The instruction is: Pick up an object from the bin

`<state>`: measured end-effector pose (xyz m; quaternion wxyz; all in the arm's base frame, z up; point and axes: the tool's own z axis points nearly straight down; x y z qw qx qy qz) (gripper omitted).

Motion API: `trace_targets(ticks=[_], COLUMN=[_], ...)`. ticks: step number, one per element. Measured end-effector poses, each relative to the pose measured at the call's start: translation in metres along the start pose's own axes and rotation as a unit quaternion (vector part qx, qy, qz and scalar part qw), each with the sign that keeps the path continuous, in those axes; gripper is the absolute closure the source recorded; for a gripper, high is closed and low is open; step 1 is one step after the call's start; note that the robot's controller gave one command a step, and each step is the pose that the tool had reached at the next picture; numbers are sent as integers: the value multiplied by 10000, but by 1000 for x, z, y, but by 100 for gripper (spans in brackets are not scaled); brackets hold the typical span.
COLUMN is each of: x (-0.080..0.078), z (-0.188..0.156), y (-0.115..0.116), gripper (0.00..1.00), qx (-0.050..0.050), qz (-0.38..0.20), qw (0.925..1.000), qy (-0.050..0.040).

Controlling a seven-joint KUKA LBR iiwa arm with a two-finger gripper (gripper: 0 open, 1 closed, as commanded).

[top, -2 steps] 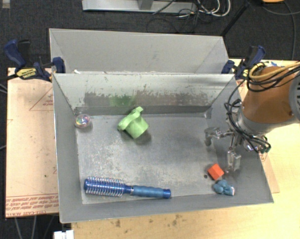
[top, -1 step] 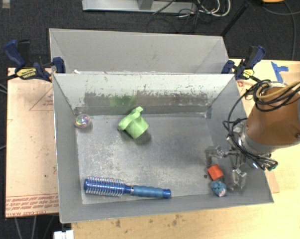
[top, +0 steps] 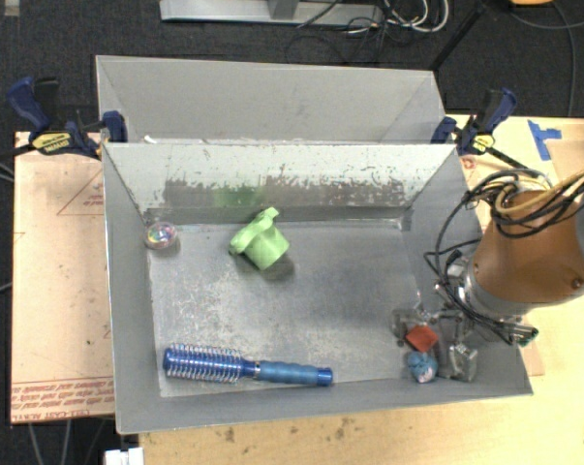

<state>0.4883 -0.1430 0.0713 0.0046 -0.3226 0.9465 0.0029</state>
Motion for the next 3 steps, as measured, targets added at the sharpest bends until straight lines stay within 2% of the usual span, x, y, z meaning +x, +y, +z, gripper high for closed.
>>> trace_targets(ticks=[1,2,3], x=[4,-69,-92], z=[1,-119,-233], y=[-2,-12,-23], gripper=[100,100,100], qx=[5,50,57], qz=[-14,-109,-384], qw=[10000,9999,9992], qy=[36,2,3])
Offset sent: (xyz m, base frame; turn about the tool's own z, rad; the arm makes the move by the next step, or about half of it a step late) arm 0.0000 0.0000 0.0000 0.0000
